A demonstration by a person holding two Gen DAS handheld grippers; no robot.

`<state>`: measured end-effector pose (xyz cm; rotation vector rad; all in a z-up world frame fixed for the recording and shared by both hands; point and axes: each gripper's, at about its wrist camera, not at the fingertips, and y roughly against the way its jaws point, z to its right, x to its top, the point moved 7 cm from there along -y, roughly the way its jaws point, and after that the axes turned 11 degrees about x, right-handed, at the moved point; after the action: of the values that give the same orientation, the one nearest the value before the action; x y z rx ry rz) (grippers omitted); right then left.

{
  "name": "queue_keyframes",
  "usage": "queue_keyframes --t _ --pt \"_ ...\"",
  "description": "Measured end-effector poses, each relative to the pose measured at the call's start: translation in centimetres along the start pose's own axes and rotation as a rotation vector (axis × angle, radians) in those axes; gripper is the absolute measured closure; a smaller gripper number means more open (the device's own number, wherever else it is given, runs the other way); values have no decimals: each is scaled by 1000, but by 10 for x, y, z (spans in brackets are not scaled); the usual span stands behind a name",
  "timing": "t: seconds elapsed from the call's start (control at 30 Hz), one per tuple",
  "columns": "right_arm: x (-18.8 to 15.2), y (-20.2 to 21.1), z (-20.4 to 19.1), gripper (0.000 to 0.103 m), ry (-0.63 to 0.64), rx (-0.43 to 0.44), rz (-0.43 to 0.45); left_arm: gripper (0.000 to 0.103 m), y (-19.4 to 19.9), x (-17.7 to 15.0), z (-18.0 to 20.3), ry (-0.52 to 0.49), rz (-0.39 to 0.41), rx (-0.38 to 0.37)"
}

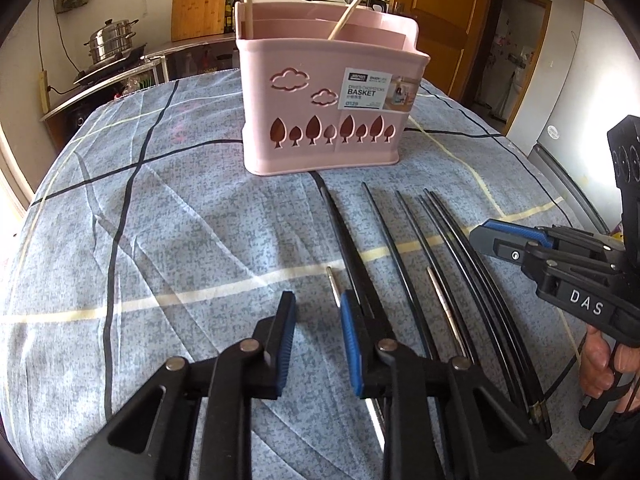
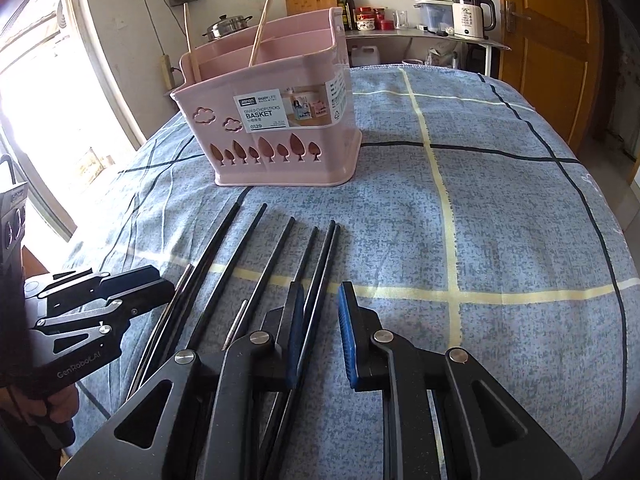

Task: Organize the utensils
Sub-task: 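Grasp a thin metal chopstick with the left tool while the right tool grasps another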

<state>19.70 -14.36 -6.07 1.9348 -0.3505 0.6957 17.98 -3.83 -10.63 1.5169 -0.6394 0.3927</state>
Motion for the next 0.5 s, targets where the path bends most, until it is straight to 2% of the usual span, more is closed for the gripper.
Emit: queue_keyframes --t 0.5 --pt "-2 -11 -30 89 21 85 -19 79 0 0 0 23 3 -22"
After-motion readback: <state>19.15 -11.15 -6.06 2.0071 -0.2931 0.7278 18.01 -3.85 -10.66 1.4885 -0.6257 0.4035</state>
